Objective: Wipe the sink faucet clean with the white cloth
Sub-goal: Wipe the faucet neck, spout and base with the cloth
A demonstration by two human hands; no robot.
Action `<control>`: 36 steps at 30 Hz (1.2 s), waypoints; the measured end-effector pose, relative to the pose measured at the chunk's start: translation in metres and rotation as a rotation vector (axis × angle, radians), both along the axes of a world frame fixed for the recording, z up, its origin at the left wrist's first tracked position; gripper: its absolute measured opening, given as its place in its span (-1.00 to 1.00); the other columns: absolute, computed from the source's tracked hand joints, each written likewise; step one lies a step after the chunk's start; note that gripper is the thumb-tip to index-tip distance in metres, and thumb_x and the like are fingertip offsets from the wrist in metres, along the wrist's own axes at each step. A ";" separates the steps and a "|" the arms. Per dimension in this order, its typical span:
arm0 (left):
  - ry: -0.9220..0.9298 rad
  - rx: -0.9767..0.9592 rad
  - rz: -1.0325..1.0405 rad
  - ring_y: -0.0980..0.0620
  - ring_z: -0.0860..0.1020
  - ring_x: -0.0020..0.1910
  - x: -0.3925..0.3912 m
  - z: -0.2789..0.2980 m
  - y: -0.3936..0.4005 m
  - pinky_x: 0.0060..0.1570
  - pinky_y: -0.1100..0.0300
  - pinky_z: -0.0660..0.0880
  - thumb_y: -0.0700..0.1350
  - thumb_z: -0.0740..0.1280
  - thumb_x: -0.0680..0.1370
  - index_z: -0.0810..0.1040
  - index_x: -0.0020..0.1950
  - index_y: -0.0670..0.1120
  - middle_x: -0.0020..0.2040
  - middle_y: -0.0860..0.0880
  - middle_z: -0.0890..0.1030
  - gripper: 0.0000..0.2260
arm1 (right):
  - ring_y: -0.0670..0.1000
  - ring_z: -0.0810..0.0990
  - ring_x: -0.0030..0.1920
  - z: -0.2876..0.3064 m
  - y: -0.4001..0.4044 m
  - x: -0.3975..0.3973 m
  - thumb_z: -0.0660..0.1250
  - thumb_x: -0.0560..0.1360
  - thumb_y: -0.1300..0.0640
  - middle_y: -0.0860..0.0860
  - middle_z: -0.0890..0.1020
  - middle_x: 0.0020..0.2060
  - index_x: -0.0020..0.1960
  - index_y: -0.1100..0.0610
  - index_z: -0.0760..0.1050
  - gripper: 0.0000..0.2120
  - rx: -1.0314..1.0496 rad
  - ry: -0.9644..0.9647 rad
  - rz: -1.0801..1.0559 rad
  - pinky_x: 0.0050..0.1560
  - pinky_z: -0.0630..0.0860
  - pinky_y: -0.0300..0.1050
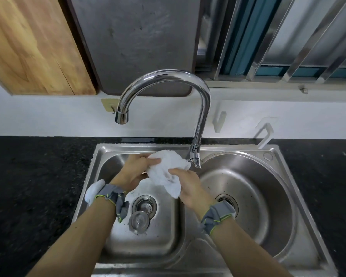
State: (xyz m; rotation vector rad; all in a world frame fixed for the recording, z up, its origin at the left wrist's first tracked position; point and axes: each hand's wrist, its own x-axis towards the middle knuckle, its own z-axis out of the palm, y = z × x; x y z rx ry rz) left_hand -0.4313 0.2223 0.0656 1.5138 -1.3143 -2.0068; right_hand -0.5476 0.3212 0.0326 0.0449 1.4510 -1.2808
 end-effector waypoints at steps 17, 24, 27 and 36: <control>0.024 -0.014 -0.063 -0.02 0.49 -0.37 0.011 -0.012 0.002 -0.42 0.25 0.49 -0.47 0.24 0.44 0.57 -0.24 -0.10 -0.35 -0.08 0.55 -0.72 | 0.17 0.70 -0.12 0.002 0.022 -0.034 0.10 0.43 0.65 0.30 0.66 -0.04 -0.08 0.37 0.66 -0.60 -0.277 -0.215 0.120 -0.13 0.66 -0.03; 0.138 -0.117 -0.147 -0.08 0.60 -0.14 -0.003 -0.006 0.008 -0.24 0.27 0.58 -0.58 0.08 0.42 0.62 -0.30 -0.23 -0.04 -0.23 0.65 -0.60 | 0.24 0.59 0.17 -0.001 0.046 -0.053 0.36 0.47 0.13 0.25 0.59 0.23 0.21 0.33 0.54 -0.62 -0.373 -0.463 -0.061 0.20 0.54 0.15; 0.177 -0.115 -0.233 -0.04 0.67 -0.09 -0.012 -0.005 0.014 -0.19 0.27 0.59 -0.58 0.02 0.38 0.67 -0.38 -0.20 -0.01 -0.18 0.70 -0.50 | 0.10 0.73 -0.13 0.000 0.048 -0.047 0.58 0.22 0.12 0.17 0.73 -0.09 0.17 0.27 0.54 -0.43 -0.332 -0.266 -0.001 -0.16 0.66 -0.09; 0.010 -0.209 -0.356 0.03 0.49 -0.26 -0.041 -0.018 0.026 -0.30 0.19 0.44 -0.38 0.31 0.45 0.55 -0.22 -0.11 -0.24 -0.04 0.55 -0.82 | 0.18 0.61 0.00 -0.010 0.053 -0.044 0.42 0.35 0.44 0.20 0.64 -0.07 0.10 0.32 0.52 -0.67 -0.375 -0.242 -0.240 -0.06 0.57 -0.05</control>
